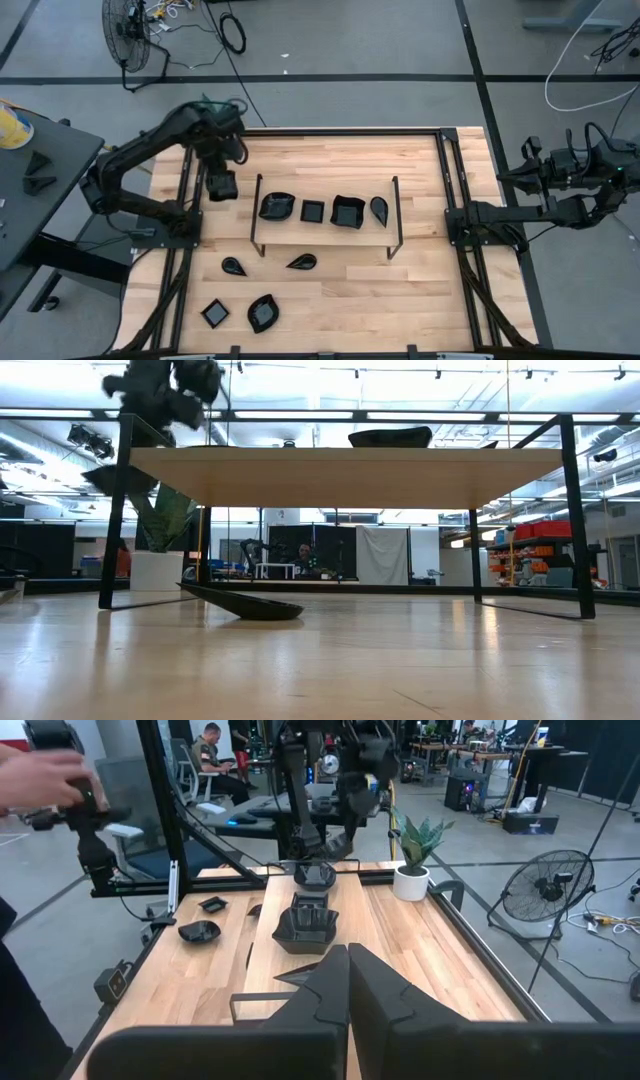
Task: Pick & Place Mini shaped plates
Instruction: Stack the distorted square plate on top of the distorted square plate on the shelf
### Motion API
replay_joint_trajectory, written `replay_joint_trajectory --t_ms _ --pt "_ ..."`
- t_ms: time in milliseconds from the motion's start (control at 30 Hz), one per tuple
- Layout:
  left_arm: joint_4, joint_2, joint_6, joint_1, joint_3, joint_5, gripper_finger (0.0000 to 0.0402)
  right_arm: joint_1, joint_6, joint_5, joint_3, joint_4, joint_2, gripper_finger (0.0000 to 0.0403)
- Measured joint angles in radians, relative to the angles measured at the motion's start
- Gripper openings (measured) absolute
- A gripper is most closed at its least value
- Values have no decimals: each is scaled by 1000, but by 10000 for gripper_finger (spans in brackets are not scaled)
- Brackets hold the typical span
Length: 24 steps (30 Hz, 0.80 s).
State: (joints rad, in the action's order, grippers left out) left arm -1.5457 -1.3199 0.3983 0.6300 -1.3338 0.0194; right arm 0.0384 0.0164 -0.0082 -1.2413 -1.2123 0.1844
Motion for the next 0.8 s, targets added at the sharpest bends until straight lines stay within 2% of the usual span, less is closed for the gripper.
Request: replay_joint_trajectory --t_ms 233,433,600,800 --pt "-9 0 -159 -79 -204 33 1 0 0 0 0 0 0 6" --pt "10 0 -323 -185 -329 48 1 0 0 0 0 0 0 6" --pt "80 0 -490 -292 -378 47 2 0 0 0 0 0 0 6" --pt "255 -9 -829 -390 -381 48 3 0 0 0 0 0 0 6"
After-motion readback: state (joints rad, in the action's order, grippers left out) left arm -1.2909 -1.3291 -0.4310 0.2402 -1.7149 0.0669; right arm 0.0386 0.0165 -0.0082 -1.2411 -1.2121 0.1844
